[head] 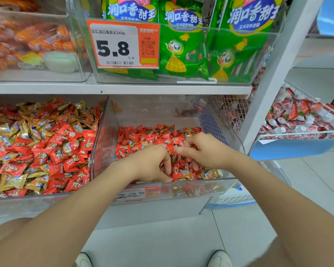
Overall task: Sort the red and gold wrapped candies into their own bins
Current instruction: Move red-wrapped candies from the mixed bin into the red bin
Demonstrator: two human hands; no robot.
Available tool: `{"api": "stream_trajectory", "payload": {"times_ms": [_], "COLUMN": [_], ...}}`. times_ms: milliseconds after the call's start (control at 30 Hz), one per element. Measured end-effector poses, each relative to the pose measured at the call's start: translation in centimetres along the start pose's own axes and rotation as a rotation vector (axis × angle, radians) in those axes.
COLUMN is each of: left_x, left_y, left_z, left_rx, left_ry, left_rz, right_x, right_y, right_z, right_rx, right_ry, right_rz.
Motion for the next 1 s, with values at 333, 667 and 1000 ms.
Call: {"api": "stream_trajectory", "payload": {"times_ms": [333,667,1000], "left_x": [0.2,-1.9,-3.9], "left_y": [0.2,-2.2,-4.0], "left_z": [0.5,1.2,0.3], "left_rx": [0.068,-0.038,-0.162], "left_ry": [-0.085,-0.208,-0.116], "left_rz": [-0.055,-0.237,-0.435], "right_x": [1.1,2.0,0.7], "right_y": [1.4,3.1,-0.1], "right_z": [-0.5,1.7,0.6], "right_rx": [-0.234,-0.487,0.101], "right_ry": [0.089,0.03,0.095], "right_rz": [-0.026,0.038,-0.08]}}
Point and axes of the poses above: each hand's wrist, its own x-axis towards the middle knuckle, its own y-axis out of the palm, z = x × y, the point moved 6 cm from there along x, towards the middle knuckle, and after that the axes turned 9 degrees about -x, right-handed, at the moved point
